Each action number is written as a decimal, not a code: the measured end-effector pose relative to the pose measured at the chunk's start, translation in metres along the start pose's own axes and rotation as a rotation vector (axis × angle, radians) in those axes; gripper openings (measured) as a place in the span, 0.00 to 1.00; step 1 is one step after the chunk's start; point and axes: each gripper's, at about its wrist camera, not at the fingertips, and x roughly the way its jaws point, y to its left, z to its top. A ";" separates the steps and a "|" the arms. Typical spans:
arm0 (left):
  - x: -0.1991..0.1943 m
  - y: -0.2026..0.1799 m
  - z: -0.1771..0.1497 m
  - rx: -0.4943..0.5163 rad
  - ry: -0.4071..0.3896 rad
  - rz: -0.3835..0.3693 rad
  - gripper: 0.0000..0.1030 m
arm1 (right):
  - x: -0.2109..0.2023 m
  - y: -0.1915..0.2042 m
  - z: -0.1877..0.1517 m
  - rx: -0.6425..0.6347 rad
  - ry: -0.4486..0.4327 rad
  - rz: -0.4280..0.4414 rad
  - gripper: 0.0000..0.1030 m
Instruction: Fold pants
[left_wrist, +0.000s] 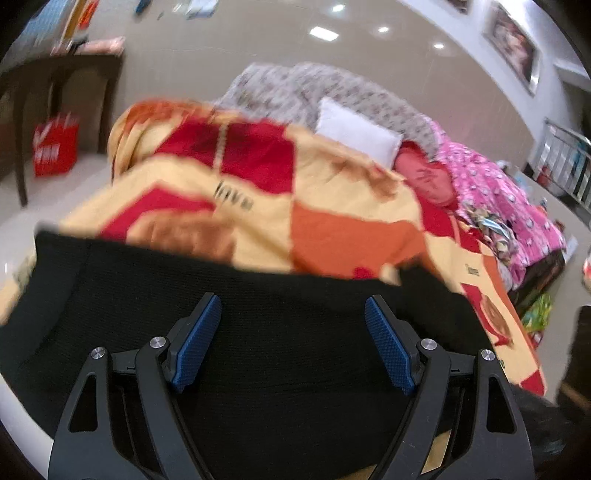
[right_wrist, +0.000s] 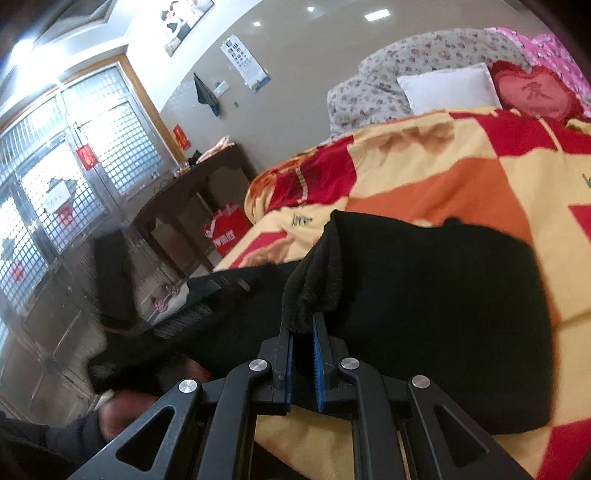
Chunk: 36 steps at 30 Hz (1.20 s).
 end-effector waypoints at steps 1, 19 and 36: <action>-0.004 -0.004 0.002 0.026 -0.015 -0.012 0.78 | 0.002 -0.004 -0.004 0.005 0.002 -0.003 0.08; 0.060 -0.049 0.053 -0.060 0.412 -0.367 0.78 | 0.000 0.048 -0.035 -0.395 -0.184 -0.270 0.08; 0.080 -0.023 0.033 -0.028 0.441 -0.247 0.11 | 0.021 0.050 -0.051 -0.369 -0.093 -0.259 0.08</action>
